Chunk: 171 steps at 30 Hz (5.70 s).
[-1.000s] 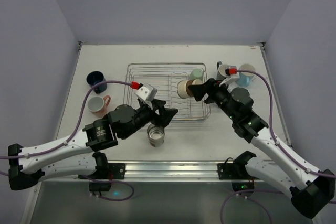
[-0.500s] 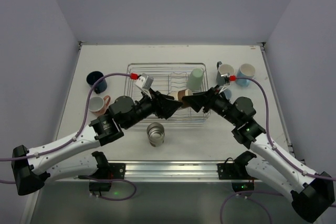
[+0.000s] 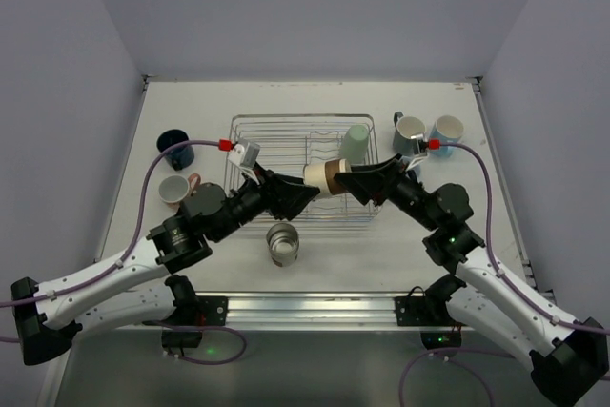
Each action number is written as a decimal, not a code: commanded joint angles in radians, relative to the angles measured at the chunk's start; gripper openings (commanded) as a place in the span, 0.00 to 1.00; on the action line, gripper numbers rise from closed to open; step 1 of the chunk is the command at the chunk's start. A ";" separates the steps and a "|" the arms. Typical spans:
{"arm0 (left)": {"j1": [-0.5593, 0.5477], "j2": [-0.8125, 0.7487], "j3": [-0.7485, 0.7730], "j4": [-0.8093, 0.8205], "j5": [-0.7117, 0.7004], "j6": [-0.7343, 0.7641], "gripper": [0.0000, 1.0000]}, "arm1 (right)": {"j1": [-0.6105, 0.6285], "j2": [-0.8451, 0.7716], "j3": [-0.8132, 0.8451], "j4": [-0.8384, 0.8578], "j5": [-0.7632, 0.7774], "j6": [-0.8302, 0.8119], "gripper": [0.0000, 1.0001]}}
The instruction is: Unload the cups from the dish rack
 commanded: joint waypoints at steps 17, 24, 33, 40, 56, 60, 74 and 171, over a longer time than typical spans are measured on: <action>0.015 0.027 -0.032 0.183 0.157 0.020 0.18 | 0.003 0.211 -0.017 0.377 -0.205 0.182 0.30; 0.015 0.009 0.113 -0.222 0.024 0.159 0.00 | 0.001 0.167 0.023 0.136 -0.132 0.040 0.97; 0.015 0.139 0.518 -1.028 -0.051 0.320 0.00 | 0.000 0.110 0.052 -0.189 0.000 -0.189 0.99; -0.044 0.338 0.658 -1.258 0.013 0.360 0.00 | -0.002 0.090 0.086 -0.299 0.097 -0.271 0.99; -0.157 0.487 0.707 -1.394 -0.027 0.357 0.00 | -0.011 0.087 0.086 -0.350 0.195 -0.314 0.99; -0.173 0.507 0.712 -1.388 0.013 0.359 0.00 | -0.015 0.093 0.086 -0.350 0.203 -0.319 0.99; -0.201 0.529 0.718 -1.409 0.046 0.339 0.00 | -0.028 0.113 0.088 -0.353 0.200 -0.324 0.99; -0.189 0.027 0.155 -0.461 -0.526 0.461 0.59 | -0.114 1.086 0.893 -0.694 0.705 -0.551 0.74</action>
